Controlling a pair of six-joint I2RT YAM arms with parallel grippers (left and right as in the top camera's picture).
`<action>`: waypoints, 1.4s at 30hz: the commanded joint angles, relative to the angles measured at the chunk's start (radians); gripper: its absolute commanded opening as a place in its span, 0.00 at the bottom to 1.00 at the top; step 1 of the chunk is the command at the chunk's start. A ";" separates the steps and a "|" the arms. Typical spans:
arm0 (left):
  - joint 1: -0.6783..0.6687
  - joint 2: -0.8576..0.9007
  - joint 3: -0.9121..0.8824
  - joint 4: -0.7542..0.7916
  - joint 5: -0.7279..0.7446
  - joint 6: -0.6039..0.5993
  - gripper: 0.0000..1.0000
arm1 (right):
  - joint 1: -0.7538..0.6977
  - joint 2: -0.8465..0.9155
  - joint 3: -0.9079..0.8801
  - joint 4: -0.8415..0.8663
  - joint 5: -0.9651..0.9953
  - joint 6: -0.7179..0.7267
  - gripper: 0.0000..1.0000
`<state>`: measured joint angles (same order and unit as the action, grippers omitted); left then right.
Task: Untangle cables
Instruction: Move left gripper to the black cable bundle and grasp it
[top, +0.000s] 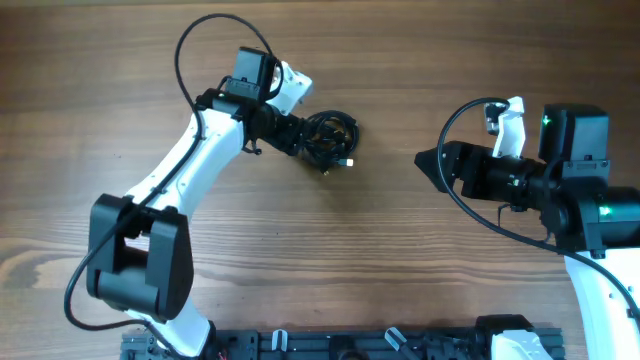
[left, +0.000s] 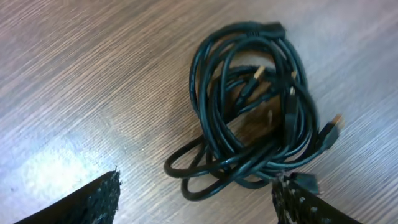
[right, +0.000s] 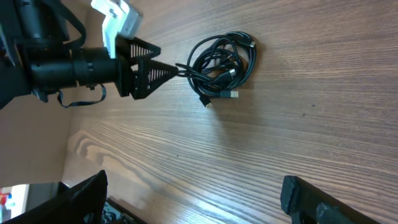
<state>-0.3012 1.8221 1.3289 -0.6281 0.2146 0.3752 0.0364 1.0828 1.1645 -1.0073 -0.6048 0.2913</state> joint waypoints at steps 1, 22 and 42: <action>0.002 0.038 -0.002 0.005 0.013 0.150 0.80 | 0.000 0.007 0.012 0.000 0.011 0.004 0.92; -0.011 0.093 -0.070 0.010 0.093 0.171 0.60 | 0.000 0.009 0.012 0.001 0.040 0.007 0.93; -0.037 -0.152 -0.072 0.045 0.254 -0.435 0.04 | 0.000 0.027 0.012 0.056 0.029 0.072 0.92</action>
<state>-0.3347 1.8374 1.2514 -0.5861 0.3893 0.2771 0.0364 1.1027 1.1645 -0.9657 -0.5785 0.3214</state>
